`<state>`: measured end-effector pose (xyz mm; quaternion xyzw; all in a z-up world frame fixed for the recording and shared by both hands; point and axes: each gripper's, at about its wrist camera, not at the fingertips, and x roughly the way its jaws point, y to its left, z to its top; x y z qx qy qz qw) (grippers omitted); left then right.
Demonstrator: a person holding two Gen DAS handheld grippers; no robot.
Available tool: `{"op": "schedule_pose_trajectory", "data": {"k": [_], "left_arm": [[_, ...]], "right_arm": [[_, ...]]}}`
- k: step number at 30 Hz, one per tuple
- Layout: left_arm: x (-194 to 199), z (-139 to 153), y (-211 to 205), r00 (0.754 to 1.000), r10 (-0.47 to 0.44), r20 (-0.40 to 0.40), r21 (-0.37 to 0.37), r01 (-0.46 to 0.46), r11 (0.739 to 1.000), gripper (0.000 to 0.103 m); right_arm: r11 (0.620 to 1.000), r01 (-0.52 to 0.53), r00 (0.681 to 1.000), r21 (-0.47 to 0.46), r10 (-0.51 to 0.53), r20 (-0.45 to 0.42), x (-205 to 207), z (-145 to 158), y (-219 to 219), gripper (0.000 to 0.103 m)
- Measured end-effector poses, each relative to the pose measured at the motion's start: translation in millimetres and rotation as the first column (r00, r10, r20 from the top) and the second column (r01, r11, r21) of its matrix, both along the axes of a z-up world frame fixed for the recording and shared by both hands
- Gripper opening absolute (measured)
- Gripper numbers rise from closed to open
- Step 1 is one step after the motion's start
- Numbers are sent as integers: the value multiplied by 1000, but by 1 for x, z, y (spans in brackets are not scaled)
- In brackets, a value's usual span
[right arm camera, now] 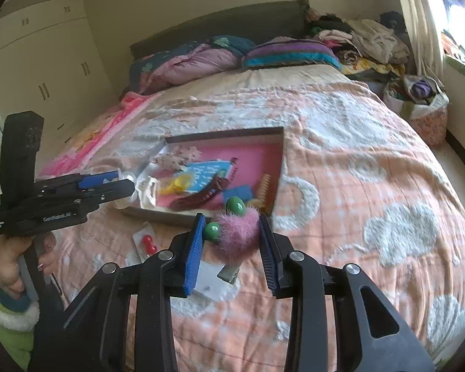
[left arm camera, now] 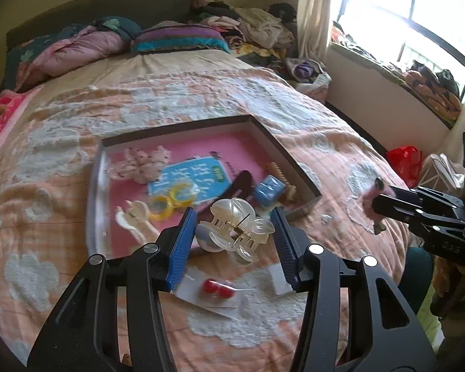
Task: Organize jewelry
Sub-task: 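Carry the clear claw clip and pink pom-pom over the pink tray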
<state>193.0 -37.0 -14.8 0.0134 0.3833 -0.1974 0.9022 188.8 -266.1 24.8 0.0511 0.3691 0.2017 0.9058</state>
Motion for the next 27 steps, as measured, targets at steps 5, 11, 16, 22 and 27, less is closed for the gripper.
{"op": "schedule_pose_trajectory", "data": {"k": [5,11,16,22,27], "left_arm": [[5,4,18,999,32,8,-2,-32,999,41],[11,5,38,997,74,10,-10,-74,997,41],[21,1,57,992,122,8,-17,-122,992,41],[43,-16,77,984,175,-33,-24,-176,984,41],[55,-26,81,981,190,-39,-26,-191,981,41]], "right_arm": [[999,-31,999,-9,31,21,6,10,17,32],[998,-58,997,-15,58,45,17,19,33,33],[997,-73,995,-31,75,73,32,27,44,32],[996,-72,995,-57,76,67,60,24,54,32],[994,-63,996,-90,69,57,86,15,60,32]]}}
